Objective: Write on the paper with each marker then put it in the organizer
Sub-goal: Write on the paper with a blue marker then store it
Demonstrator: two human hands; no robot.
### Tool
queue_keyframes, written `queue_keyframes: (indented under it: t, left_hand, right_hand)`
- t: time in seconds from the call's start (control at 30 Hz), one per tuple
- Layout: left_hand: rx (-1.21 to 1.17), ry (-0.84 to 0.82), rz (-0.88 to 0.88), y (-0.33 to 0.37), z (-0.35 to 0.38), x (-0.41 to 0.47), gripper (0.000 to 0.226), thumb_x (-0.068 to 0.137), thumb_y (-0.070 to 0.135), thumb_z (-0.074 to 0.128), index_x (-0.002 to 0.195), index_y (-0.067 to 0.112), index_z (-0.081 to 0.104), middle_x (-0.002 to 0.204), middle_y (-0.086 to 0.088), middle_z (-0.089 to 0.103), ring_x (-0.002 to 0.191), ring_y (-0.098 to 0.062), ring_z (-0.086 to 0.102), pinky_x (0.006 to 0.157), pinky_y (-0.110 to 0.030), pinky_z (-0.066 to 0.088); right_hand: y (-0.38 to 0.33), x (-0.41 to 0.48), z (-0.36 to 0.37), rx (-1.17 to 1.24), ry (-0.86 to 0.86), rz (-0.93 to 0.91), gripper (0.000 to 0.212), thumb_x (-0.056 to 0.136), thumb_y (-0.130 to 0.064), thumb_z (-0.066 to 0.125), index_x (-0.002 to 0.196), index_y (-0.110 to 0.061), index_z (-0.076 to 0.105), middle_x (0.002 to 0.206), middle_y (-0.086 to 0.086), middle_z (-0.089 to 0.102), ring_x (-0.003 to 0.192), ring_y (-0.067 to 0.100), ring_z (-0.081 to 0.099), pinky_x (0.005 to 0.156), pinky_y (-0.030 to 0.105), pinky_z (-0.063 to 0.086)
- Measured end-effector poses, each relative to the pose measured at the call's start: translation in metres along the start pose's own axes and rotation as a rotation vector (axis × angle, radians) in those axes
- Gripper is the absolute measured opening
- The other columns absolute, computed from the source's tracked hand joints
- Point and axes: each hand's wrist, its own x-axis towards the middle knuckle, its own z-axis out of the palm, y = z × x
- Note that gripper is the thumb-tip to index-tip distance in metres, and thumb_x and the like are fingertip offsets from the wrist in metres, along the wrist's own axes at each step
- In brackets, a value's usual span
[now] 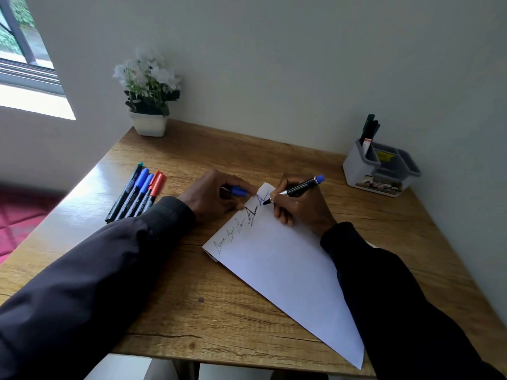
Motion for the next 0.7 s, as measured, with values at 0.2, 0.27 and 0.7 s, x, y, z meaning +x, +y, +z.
queue_keyframes:
  t: [0.2, 0.27, 0.7]
  left_hand:
    - [-0.006, 0.0, -0.007, -0.0015, 0.0004, 0.0014, 0.041, 0.087, 0.004, 0.073, 0.118, 0.03, 0.065, 0.121, 0.005, 0.067, 0.102, -0.001, 0.057, 0.074, 0.003, 0.045]
    - [-0.009, -0.006, -0.006, -0.0022, 0.0004, 0.0014, 0.042, 0.087, 0.005, 0.073, 0.116, 0.033, 0.063, 0.122, 0.004, 0.067, 0.104, -0.002, 0.058, 0.075, 0.002, 0.046]
    - [-0.005, -0.005, 0.015, -0.0035, -0.0006, 0.0015, 0.04, 0.087, 0.004, 0.073, 0.121, 0.025, 0.066, 0.121, 0.002, 0.068, 0.104, -0.004, 0.06, 0.077, 0.001, 0.047]
  right_hand:
    - [-0.0033, -0.0037, 0.0008, -0.038, -0.047, -0.022, 0.019, 0.089, 0.011, 0.064, 0.072, 0.007, 0.057, 0.058, 0.031, 0.058, 0.038, 0.023, 0.049, 0.038, 0.022, 0.037]
    - [-0.0032, -0.0036, 0.0021, -0.047, -0.048, -0.016, 0.02, 0.088, 0.01, 0.065, 0.071, 0.003, 0.058, 0.057, 0.029, 0.058, 0.038, 0.02, 0.048, 0.039, 0.021, 0.037]
    - [-0.0042, -0.0031, 0.0029, -0.035, -0.06, -0.032, 0.016, 0.09, 0.008, 0.066, 0.077, 0.011, 0.058, 0.061, 0.032, 0.059, 0.042, 0.025, 0.05, 0.039, 0.025, 0.039]
